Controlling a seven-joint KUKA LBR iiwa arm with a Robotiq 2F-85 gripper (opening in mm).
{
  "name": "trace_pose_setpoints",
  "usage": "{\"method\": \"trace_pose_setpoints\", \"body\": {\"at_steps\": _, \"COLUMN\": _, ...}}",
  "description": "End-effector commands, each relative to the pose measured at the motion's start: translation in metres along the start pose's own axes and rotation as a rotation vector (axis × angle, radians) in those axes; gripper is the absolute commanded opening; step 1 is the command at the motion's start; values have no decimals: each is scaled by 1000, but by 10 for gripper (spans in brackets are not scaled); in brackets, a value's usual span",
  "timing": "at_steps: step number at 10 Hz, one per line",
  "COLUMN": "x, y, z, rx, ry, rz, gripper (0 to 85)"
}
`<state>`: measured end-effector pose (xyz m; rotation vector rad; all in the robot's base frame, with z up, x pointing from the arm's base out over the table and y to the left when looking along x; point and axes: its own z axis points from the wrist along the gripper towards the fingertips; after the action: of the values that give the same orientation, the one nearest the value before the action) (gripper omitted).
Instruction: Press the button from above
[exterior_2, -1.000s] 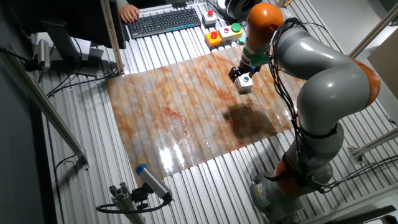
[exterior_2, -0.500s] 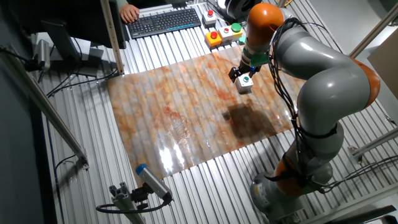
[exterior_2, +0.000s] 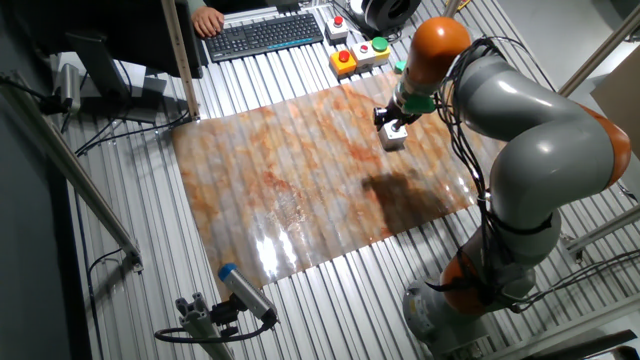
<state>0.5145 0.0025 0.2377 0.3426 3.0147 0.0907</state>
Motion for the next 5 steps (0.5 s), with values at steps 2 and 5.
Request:
{"method": "trace_pose_setpoints", "body": {"at_steps": 2, "x": -2, "y": 1, "z": 0, "rx": 26, "ry": 22, "rz": 12, "gripper": 170}}
{"method": "trace_pose_setpoints", "body": {"at_steps": 5, "x": -5, "y": 1, "z": -4, "rx": 46, "ry": 64, "rz": 21, "gripper": 340}}
